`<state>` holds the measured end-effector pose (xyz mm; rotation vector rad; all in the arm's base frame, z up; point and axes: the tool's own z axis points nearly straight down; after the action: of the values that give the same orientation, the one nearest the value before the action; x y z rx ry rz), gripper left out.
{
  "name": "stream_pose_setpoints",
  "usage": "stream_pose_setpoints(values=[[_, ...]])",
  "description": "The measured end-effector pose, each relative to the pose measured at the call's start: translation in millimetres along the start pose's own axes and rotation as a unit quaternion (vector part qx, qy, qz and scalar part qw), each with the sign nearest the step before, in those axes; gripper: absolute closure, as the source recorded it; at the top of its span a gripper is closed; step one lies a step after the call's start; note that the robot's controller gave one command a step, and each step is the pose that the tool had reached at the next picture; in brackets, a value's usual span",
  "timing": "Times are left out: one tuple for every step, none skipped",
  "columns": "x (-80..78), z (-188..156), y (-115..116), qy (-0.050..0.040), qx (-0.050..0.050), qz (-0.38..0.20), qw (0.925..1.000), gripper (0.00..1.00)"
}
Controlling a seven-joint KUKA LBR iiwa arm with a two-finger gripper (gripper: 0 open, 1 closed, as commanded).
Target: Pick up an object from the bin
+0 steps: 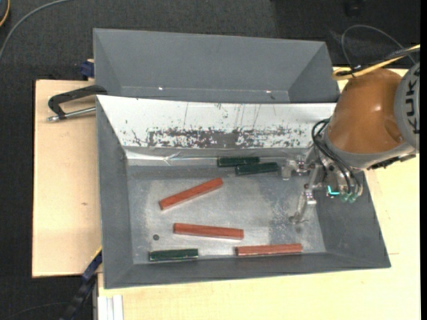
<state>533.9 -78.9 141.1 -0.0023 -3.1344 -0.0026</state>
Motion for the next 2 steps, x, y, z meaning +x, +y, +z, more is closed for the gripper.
stream_pose_setpoints(values=[[-67.3,60,42,-0.0065,0.000,-0.106,0.9943,0.00],[-64.3,69,115,-0.0057,-0.001,-0.090,0.9960,0.00]])
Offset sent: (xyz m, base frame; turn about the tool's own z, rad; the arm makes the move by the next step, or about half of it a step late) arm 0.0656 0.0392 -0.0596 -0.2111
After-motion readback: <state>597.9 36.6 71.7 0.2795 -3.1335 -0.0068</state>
